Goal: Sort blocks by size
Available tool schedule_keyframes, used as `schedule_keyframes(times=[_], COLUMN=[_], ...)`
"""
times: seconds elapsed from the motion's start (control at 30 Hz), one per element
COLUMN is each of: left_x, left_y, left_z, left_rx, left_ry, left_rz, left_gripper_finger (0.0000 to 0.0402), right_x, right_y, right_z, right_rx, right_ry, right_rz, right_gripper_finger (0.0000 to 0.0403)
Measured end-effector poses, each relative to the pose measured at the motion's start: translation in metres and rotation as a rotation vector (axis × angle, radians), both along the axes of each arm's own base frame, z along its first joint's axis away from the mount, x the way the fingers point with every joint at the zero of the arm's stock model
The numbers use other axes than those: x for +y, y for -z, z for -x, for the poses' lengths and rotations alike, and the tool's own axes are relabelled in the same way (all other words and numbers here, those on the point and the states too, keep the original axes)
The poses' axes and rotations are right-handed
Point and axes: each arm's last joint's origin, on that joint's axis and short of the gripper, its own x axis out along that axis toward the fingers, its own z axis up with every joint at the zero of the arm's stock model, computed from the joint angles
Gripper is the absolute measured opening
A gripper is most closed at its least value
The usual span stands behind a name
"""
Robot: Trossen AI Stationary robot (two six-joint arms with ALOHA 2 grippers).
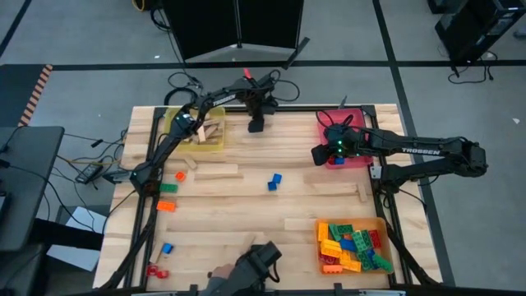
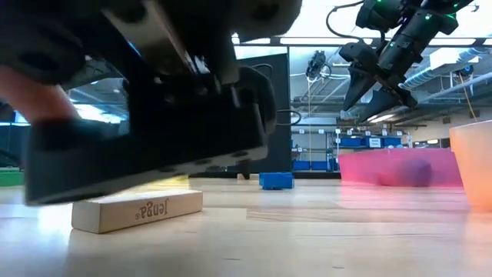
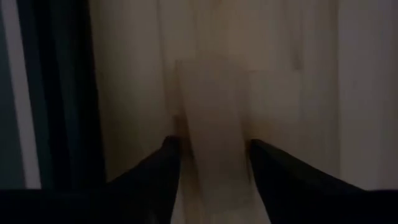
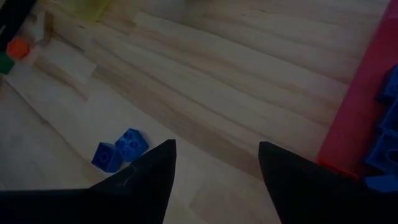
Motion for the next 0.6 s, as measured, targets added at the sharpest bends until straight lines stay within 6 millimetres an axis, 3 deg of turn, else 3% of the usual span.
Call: schedule_keyframes(times=[0.33, 0.6], left_x=[-0.015, -0.026], left_y=[-0.002, -0.023], left_z=[-0.005, 0.0], left_rx=[0.12, 0.182], left_ry=[-0.126, -0.247], left_rz=[-0.031, 0.025], left_gripper_finger=[0.0109, 0.0109], right_x=[0.0, 0.0], right_y=[0.0, 0.0], right_z=[0.0, 0.0], right_rx=[0.001, 0.014], right_ry=[-0.006, -0.037], right_rz=[0.005, 0.028], right_gripper_finger=[0.0242, 0.0242])
